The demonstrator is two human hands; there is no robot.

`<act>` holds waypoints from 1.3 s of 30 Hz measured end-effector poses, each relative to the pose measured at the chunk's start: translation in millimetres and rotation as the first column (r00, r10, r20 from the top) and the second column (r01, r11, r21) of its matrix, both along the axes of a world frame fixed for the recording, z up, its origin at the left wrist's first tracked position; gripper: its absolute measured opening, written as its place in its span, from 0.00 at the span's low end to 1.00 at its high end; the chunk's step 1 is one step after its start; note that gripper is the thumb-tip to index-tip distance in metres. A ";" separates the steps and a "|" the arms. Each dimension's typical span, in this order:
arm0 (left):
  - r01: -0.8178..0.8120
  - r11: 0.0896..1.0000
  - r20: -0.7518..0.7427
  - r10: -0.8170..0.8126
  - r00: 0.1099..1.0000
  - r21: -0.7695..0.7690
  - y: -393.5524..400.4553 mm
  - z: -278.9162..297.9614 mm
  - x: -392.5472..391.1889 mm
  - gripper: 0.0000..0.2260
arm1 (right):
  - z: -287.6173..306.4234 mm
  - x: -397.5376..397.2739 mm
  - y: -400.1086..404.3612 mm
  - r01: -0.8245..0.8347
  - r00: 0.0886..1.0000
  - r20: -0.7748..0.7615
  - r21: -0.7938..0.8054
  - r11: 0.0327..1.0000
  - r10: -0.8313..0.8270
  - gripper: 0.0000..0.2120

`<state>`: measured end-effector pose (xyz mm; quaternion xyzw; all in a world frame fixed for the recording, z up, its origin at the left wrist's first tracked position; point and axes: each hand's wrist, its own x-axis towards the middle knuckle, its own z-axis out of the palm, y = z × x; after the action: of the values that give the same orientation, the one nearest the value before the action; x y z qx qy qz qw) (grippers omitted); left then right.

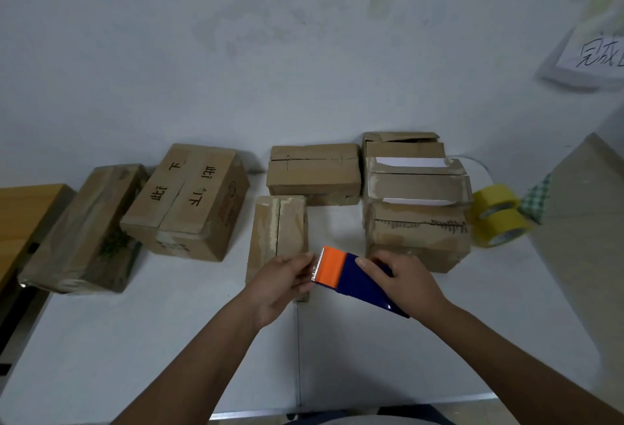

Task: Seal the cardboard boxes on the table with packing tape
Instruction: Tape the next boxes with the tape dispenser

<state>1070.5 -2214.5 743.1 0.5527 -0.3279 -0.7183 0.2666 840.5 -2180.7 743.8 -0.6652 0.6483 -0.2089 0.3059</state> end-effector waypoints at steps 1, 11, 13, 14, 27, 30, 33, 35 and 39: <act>0.015 1.000 0.003 -0.015 1.000 -0.014 0.5 1.7 -0.1 0.12 | 0.9 0.5 -0.1 -0.005 1.000 -0.001 -0.001 1.000 0.005 0.24; -0.042 0.987 0.237 0.079 0.968 -0.154 7.7 6.8 -5.0 0.09 | 7.8 4.7 -8.5 -0.090 0.993 -0.068 0.043 0.995 0.093 0.25; -0.051 0.985 0.258 0.094 0.962 -0.167 10.0 6.4 -3.8 0.09 | 9.6 5.2 -10.5 -0.122 0.990 -0.068 0.060 0.991 0.126 0.30; -0.062 0.984 0.256 0.104 0.961 -0.167 11.6 5.8 -3.1 0.09 | 10.9 5.0 -11.8 -0.137 0.987 -0.074 0.067 0.988 0.142 0.30; -0.364 0.915 0.148 0.390 0.909 -0.174 15.5 -4.3 75.8 0.06 | 20.9 0.1 -29.4 -0.284 0.928 -0.201 0.159 0.946 0.313 0.24; -0.304 0.942 0.180 0.327 0.928 -0.141 23.4 -9.9 92.1 0.08 | 14.9 1.0 -32.1 -0.299 0.916 -0.225 0.171 0.939 0.333 0.26; -0.351 0.933 0.164 0.360 0.918 -0.081 25.2 -13.2 91.2 0.07 | 9.4 8.5 -32.6 -0.281 0.913 -0.254 0.176 0.943 0.320 0.32; -0.366 0.927 0.167 0.374 0.912 -0.079 25.0 -15.1 89.0 0.07 | 8.0 11.1 -31.1 -0.256 0.912 -0.289 0.154 0.955 0.291 0.35; -0.389 0.907 0.219 0.417 0.882 -0.161 23.6 -20.7 88.1 0.06 | 5.5 13.7 -31.6 -0.233 0.891 -0.368 0.130 0.964 0.266 0.32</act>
<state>1158.6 -2190.8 722.4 0.6782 -0.2763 -0.5529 0.3975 854.1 -2212.4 749.3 -0.7576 0.6127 -0.0073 0.2250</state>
